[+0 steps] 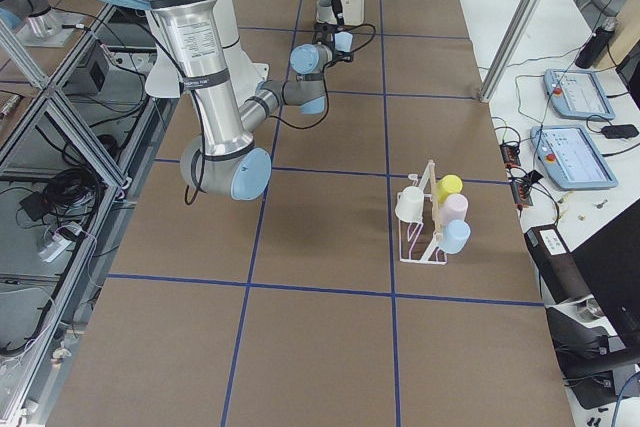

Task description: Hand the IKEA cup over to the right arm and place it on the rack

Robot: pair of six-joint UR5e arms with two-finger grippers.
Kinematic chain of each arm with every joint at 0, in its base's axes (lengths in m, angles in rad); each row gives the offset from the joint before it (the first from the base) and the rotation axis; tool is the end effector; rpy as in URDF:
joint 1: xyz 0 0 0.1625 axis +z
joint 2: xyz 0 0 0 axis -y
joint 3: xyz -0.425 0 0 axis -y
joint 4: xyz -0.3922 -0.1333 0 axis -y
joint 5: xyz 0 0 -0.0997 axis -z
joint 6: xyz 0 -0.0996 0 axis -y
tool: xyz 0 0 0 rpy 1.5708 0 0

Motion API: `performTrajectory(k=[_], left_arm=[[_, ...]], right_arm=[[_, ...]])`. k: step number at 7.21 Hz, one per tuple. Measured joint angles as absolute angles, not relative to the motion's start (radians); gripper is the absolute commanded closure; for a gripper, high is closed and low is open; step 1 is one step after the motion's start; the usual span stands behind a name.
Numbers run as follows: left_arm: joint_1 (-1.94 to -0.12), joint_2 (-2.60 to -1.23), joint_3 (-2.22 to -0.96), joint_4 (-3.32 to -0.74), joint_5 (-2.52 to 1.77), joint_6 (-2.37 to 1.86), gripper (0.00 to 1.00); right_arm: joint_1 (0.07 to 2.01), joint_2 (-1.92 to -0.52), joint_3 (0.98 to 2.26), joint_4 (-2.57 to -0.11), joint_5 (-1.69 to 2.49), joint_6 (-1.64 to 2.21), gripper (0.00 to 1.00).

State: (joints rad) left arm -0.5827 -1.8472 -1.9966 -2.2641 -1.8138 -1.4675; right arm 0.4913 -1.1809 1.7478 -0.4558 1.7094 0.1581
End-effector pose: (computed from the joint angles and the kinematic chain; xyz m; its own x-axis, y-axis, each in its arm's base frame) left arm 0.3807 -0.3818 0.2367 0.1795 0.0016 -0.9838 0.3195 0.9457 0.0598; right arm -0.4544 -0.3787 0.2350 0.3265 -0.9346 0.1413 -0.1510 0.0960 0.9839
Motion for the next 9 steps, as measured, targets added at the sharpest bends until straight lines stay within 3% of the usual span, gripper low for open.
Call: performTrajectory(k=[2, 3, 5, 6, 7, 9], left_arm=[[-0.669, -1.645, -2.143, -2.131, -1.84, -1.259, 0.0], [-0.732, -1.523, -2.196, -2.114, -1.844, -1.132, 0.0], [-0.898, -1.335, -2.239, -2.114, -1.897, -0.851, 0.0], [-1.002, -1.279, -2.236, -2.116, -1.959, -0.689, 0.0], [-1.088, -1.25, -2.223, -2.116, -2.013, -0.558, 0.0], [-1.167, -1.234, -2.199, -2.117, -2.064, -0.449, 0.0]], right_arm=[[0.558, -1.185, 1.85, -0.764, 1.746, 0.04, 0.7], [0.6, -1.185, 1.869, -0.886, 1.748, -0.054, 0.53], [0.687, -1.185, 1.934, -1.156, 1.747, -0.241, 0.54], [0.73, -1.182, 2.005, -1.338, 1.744, -0.337, 0.69], [0.775, -1.181, 2.076, -1.512, 1.739, -0.449, 0.78], [0.856, -1.191, 2.158, -1.76, 1.683, -0.673, 0.78]])
